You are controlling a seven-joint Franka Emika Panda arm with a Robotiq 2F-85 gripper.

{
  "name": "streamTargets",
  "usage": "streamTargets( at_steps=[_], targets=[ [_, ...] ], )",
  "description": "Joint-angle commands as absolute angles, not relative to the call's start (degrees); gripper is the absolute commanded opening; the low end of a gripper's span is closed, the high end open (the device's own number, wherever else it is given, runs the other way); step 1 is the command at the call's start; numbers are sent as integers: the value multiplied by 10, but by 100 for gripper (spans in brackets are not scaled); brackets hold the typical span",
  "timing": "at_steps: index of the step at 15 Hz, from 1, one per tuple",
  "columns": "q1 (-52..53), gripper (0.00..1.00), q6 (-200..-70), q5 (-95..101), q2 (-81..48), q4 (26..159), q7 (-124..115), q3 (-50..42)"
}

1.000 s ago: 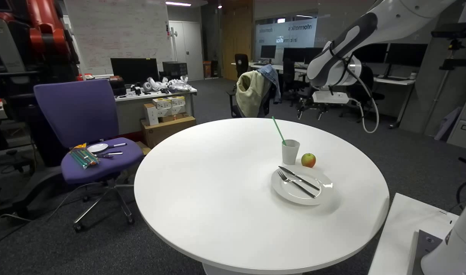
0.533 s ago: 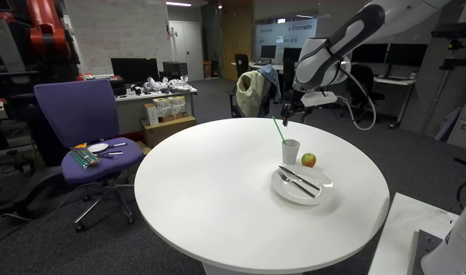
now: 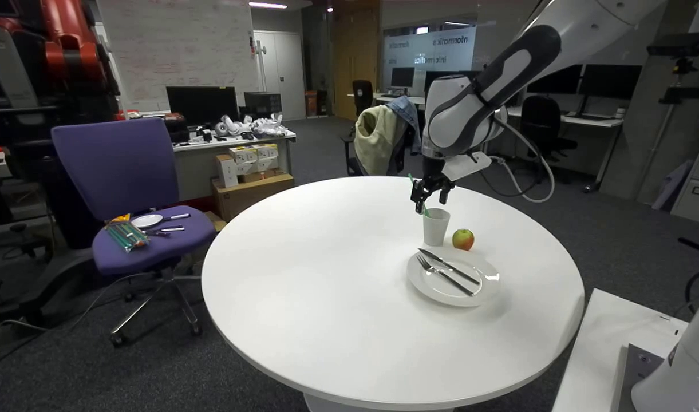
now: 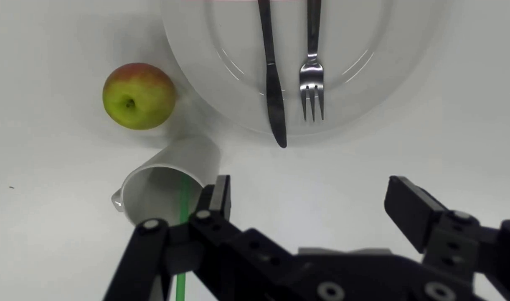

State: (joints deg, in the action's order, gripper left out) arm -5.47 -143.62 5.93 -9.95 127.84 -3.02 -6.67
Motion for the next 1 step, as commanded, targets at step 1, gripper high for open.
streamTargets(
  at_steps=[1],
  targets=[
    [-54,100,-1435,59,-101,1277,-28,-67]
  ],
)
